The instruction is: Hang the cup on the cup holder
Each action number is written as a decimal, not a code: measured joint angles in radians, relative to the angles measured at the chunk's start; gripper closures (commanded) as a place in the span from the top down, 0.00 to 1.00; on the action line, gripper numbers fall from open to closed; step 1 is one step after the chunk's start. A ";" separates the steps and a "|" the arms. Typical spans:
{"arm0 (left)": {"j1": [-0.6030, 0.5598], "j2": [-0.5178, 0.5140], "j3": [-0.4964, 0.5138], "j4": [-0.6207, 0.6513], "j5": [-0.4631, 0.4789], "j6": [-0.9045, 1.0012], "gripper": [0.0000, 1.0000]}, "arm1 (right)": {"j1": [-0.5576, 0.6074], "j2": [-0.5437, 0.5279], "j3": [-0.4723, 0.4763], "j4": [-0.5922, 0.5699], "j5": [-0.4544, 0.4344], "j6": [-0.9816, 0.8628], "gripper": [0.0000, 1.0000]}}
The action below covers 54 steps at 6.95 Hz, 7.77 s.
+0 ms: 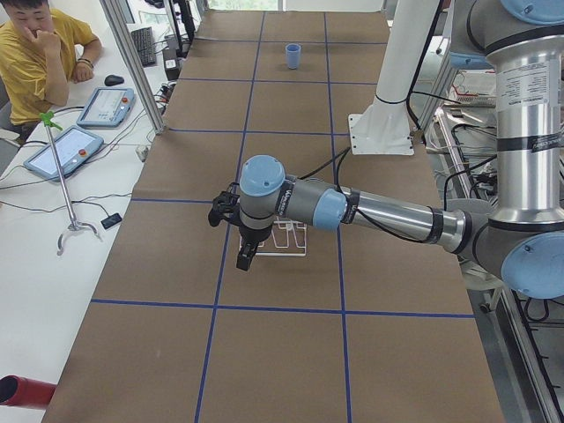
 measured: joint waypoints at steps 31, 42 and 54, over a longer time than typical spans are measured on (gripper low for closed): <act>0.263 -0.325 -0.027 -0.862 -0.267 -1.327 0.99 | -0.696 0.340 0.102 1.068 -0.308 1.658 0.00; 0.666 -0.487 -0.150 -1.197 0.056 -2.197 0.99 | -1.321 0.547 0.016 1.575 -1.045 1.687 0.00; 0.715 -0.488 -0.161 -1.200 0.057 -2.205 0.98 | -1.406 0.670 -0.054 1.559 -1.136 1.570 0.00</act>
